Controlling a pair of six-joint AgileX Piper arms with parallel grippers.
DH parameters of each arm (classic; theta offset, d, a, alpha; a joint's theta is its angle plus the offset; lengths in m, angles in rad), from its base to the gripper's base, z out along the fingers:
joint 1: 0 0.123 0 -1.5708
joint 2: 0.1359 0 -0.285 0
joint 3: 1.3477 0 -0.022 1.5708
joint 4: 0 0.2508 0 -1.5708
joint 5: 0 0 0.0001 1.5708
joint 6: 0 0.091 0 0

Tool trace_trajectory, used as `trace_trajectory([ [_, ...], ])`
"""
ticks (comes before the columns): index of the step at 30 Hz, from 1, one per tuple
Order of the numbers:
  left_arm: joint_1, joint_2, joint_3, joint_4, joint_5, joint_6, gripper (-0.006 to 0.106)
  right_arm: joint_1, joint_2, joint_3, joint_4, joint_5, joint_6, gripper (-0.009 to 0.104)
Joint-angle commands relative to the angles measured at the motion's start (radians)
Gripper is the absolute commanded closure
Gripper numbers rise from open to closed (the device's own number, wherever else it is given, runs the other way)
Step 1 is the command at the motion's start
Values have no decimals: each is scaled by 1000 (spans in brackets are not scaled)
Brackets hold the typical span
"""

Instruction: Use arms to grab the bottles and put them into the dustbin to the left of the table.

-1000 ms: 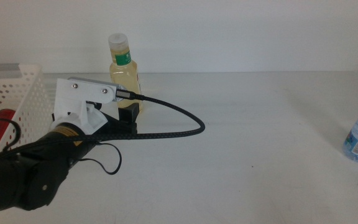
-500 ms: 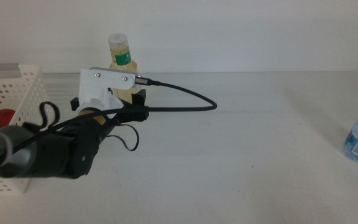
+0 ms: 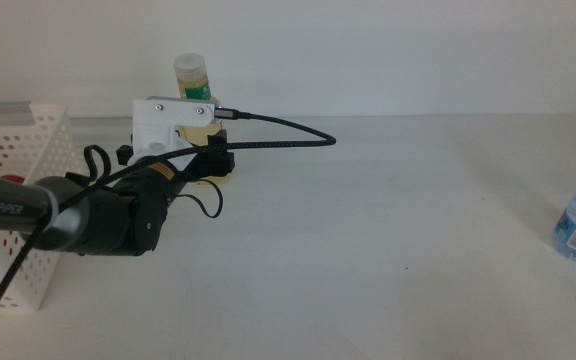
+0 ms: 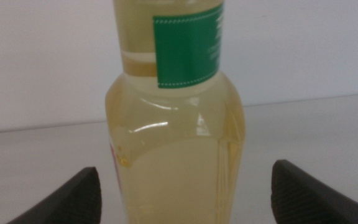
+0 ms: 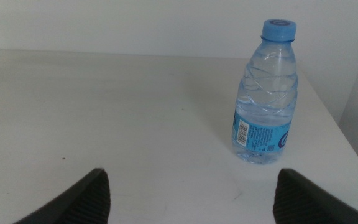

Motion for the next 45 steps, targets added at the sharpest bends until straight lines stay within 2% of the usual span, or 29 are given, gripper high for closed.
trace_trajectory([
  [1, 3, -28, -46, 12, -82, -28, 10, -6, -27, -29, -7, -78, -15, 19],
  [20, 34, 127, -204, 25, -102, -32, 10, -6, -27, -29, -7, -78, -15, 19],
  [25, 38, 156, -230, 58, -123, -28, 14, -6, -27, -29, -7, -78, -15, 19],
  [27, 38, 156, -230, 64, -123, -17, 21, -6, -27, -29, -7, -78, -15, 19],
  [29, 38, 156, -230, 64, -123, -12, 33, -6, -27, -29, -7, -78, -15, 19],
  [33, 34, 147, -226, 67, -115, -12, 67, -6, -27, -29, -7, -78, -15, 19],
  [36, 24, 110, -200, 71, -102, -8, 86, -6, -27, -29, -7, -78, -15, 19],
  [39, 21, 57, -153, 67, -100, -7, 90, -6, -27, -29, -7, -78, -15, 19],
  [45, 21, -79, -32, 81, -82, -5, 83, -6, -27, -29, -7, -78, -15, 19],
])
